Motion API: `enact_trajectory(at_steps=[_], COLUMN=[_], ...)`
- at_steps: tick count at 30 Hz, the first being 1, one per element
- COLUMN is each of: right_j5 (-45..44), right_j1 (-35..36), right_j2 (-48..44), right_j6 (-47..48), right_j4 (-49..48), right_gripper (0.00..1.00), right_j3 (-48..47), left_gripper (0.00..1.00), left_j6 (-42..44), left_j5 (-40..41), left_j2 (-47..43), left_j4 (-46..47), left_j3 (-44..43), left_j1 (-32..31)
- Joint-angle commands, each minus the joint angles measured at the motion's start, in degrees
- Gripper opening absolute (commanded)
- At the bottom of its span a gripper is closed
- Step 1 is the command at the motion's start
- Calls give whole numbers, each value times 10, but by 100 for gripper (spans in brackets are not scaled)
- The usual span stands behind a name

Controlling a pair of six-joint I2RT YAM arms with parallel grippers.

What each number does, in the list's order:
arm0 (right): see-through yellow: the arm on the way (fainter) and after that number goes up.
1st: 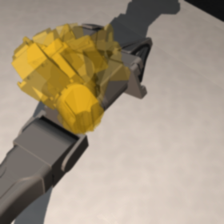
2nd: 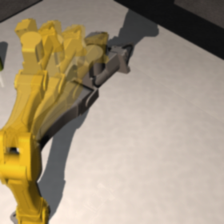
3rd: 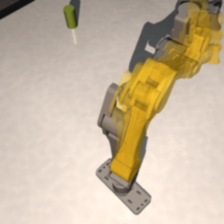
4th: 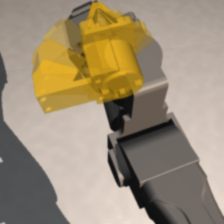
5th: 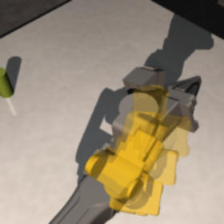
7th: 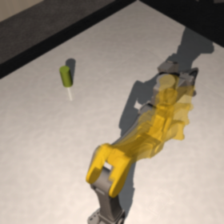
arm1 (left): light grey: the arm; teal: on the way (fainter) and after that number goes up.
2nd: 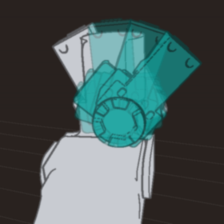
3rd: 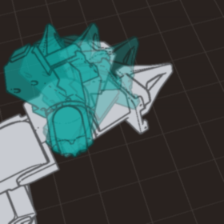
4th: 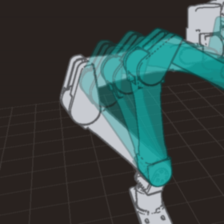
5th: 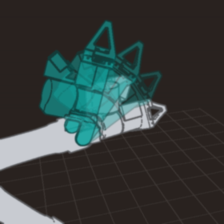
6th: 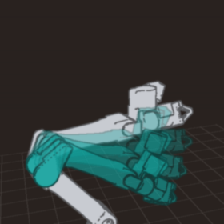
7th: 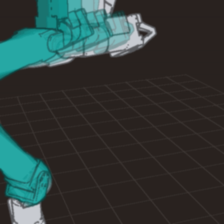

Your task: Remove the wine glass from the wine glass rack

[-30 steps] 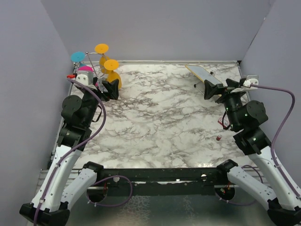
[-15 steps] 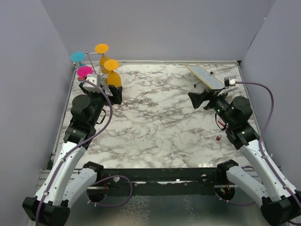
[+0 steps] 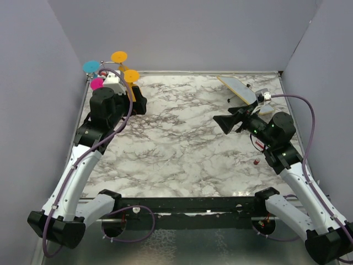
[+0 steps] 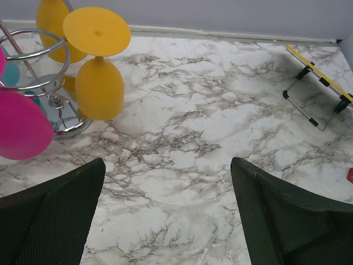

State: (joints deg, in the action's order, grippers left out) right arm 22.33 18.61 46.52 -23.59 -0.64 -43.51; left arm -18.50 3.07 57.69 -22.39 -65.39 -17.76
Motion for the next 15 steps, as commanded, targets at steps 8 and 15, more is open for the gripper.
enact_trajectory(at_steps=[8,15], right_j5=[48,37], right_j1=[-6,-2], right_j2=[-8,-23], right_j6=[32,43], right_j4=[0,-5], right_gripper=[100,100], right_j3=[5,15], left_gripper=[99,99], left_j6=[-19,-19], left_j5=[-24,-64], left_j2=[95,127], left_j4=[-57,-53], left_j3=[-66,-80], left_j1=[3,48])
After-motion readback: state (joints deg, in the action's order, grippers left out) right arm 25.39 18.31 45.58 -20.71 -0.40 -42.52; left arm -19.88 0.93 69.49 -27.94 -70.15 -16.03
